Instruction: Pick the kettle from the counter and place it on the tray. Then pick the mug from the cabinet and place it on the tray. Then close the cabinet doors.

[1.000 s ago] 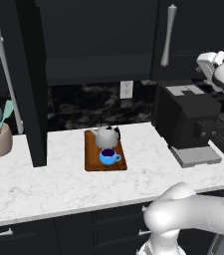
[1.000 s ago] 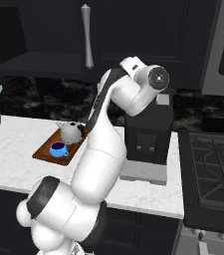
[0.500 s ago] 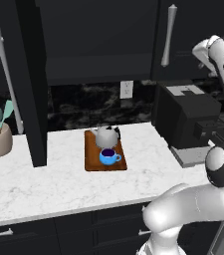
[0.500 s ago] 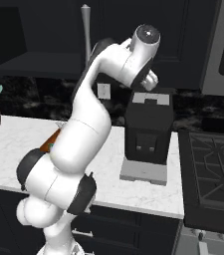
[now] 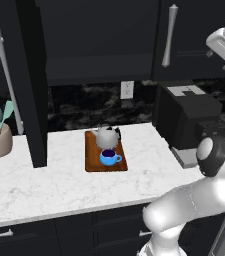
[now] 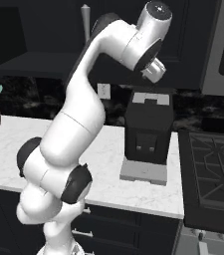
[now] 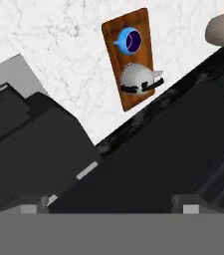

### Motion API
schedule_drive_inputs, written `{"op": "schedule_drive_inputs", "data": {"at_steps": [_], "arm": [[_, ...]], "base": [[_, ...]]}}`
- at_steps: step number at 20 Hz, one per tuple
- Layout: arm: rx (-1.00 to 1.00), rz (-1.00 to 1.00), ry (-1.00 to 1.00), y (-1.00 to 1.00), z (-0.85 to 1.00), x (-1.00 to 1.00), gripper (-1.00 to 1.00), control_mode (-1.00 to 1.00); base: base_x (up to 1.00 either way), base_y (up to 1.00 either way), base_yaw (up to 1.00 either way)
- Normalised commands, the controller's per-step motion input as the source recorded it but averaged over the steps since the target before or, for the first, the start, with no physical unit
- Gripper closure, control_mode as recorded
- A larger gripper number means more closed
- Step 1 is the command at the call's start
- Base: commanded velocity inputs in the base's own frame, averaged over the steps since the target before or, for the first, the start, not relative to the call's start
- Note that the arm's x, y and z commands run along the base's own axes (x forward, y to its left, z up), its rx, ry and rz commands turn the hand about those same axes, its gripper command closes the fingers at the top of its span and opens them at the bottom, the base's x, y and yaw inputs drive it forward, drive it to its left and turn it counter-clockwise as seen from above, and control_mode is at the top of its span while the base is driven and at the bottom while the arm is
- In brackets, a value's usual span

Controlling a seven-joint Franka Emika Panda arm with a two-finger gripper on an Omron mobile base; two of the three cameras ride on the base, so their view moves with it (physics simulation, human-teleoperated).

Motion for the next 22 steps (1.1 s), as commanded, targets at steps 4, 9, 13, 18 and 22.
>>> {"op": "schedule_drive_inputs", "data": {"at_steps": [4, 9, 13, 18, 22], "arm": [[-0.09, -0.02, -0.76, 0.84, -1.0, -0.97, -1.0, -1.0], [-0.04, -0.08, -0.46, 0.59, -0.68, -0.61, -1.0, -1.0], [0.0, -0.08, -0.02, 0.05, -0.23, 0.0, -1.0, -1.0], [0.0, 0.0, 0.0, 0.04, -0.09, 0.0, -1.0, -1.0], [-0.04, -0.03, 0.0, 0.18, -0.12, -0.05, -1.0, -1.0]], "base": [[0.0, 0.0, 0.0], [0.0, 0.0, 0.0], [0.0, 0.0, 0.0], [0.0, 0.0, 0.0], [0.0, 0.0, 0.0]]}}
